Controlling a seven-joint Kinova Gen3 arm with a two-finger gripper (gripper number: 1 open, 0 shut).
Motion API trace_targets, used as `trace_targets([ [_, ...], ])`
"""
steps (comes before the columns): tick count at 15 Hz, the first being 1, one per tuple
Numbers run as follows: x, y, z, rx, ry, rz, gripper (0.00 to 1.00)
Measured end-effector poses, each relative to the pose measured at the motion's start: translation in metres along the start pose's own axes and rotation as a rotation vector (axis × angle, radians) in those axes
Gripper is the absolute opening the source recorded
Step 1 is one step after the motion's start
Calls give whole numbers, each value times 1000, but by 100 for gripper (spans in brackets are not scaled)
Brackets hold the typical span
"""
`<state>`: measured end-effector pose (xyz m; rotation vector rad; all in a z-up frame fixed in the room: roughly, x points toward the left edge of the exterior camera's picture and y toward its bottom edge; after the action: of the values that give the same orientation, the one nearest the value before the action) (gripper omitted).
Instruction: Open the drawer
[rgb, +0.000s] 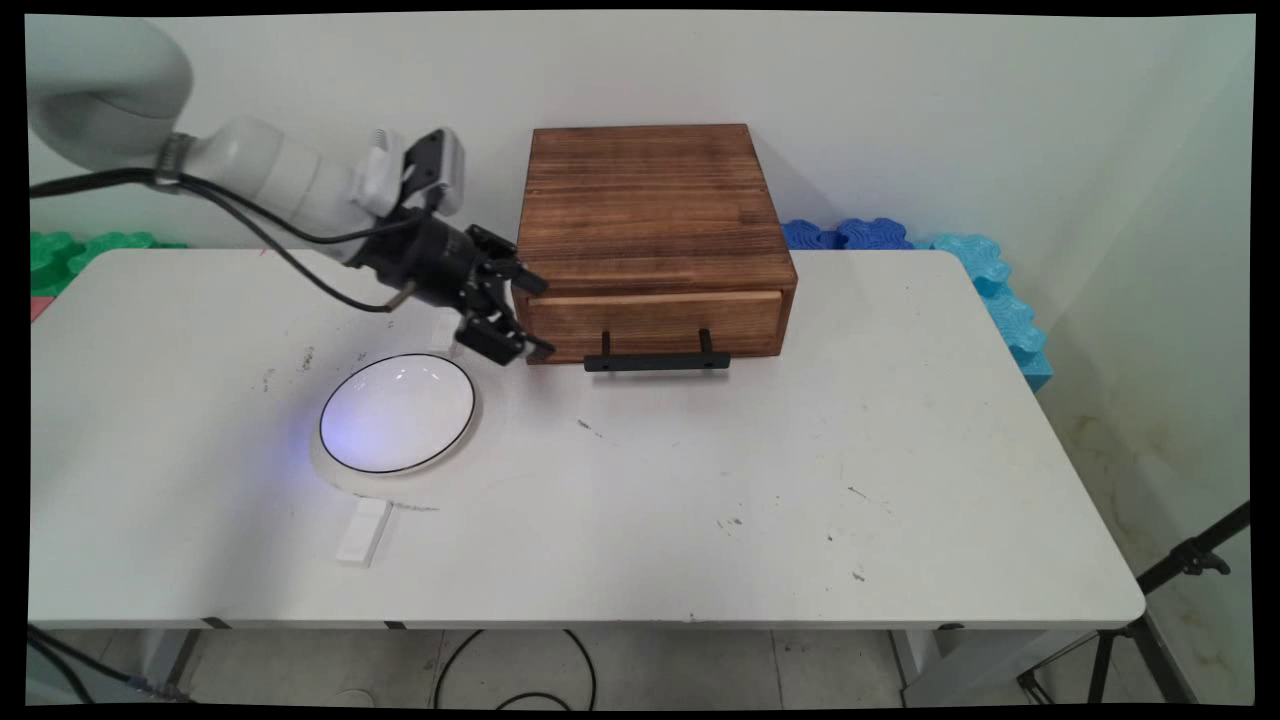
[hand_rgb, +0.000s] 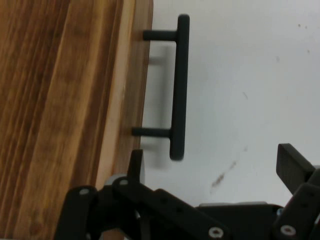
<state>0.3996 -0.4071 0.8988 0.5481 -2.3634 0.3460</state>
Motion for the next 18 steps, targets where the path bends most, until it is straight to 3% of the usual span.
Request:
trace_targets([
  [9, 29, 11, 44, 23, -13, -3, 100],
  [18, 46, 21, 86, 53, -64, 6, 100],
])
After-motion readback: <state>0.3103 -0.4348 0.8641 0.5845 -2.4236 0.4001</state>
